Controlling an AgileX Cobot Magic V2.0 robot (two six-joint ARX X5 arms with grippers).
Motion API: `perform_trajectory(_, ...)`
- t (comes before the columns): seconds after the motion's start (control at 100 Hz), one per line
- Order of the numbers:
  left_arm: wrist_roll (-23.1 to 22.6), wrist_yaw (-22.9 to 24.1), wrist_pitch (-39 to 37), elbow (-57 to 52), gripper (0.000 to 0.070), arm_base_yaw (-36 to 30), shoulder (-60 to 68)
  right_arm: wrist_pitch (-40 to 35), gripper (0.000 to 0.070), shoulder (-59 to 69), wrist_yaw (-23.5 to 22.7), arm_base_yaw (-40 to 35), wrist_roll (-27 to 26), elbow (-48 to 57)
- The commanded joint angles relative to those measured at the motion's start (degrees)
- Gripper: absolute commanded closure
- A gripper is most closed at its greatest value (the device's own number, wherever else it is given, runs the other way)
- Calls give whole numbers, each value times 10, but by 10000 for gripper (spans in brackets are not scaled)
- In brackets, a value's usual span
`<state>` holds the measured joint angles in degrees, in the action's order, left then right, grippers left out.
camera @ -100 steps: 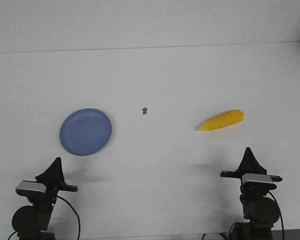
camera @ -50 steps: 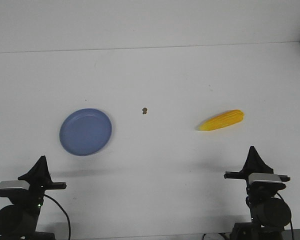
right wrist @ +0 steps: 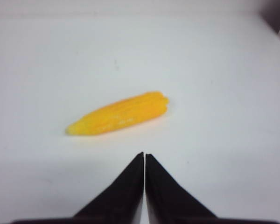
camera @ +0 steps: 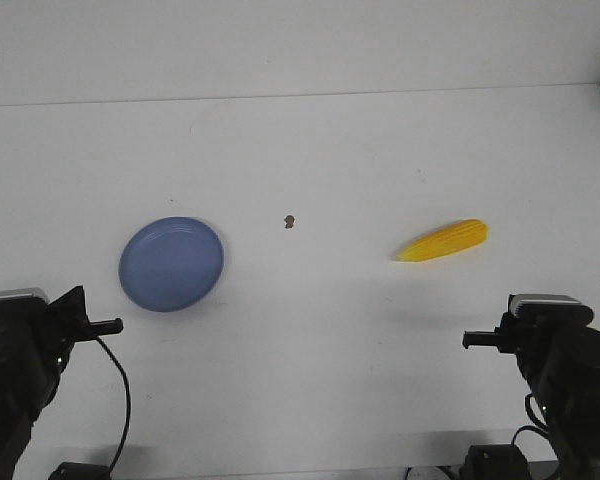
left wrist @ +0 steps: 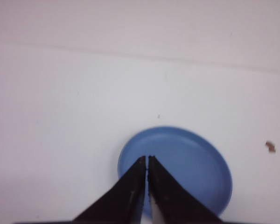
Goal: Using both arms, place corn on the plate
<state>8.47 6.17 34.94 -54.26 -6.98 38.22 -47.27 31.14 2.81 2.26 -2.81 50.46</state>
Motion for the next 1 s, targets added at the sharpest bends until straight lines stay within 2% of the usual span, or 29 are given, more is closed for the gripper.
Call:
perform_trajectory(0.0,-3,2,37,-33,688,0,39,2,687,23,0,0,2,23)
perform_trajectory(0.11,-3,2,71,-61,688,0,83,19,687,38,-1,0,-9,29)
perform_trajectory(0.31,-3,2,60,-63,688,0,101,19,687,38,-35,0,-16,29)
perform_trajectory(0.6,-3,2,57,-63,687,0,84,18,687,38,-35,0,-16,29)
perform_trajectory(0.67,-2,2,56,-63,666,0,81,18,685,38,-35,0,-16,29)
perform_trajectory(0.7,0,2,56,-63,618,0,81,18,680,38,-37,0,-16,29)
perform_trajectory(0.73,1,2,57,-63,530,0,81,18,648,38,-44,0,-15,29)
perform_trajectory(0.76,2,2,57,-63,409,0,81,17,571,38,-49,0,-15,29)
perform_trajectory(0.81,2,2,57,-63,192,0,81,18,365,38,-57,0,-15,29)
perform_trajectory(0.84,1,2,57,-63,113,0,81,18,239,38,-59,0,-15,29)
perform_trajectory(0.86,0,2,57,-63,96,0,81,18,175,38,-59,0,-15,29)
perform_trajectory(0.89,-1,2,57,-63,107,0,81,18,117,38,-59,0,-15,29)
perform_trajectory(0.99,0,2,57,-63,121,0,81,18,107,38,-59,0,-15,29)
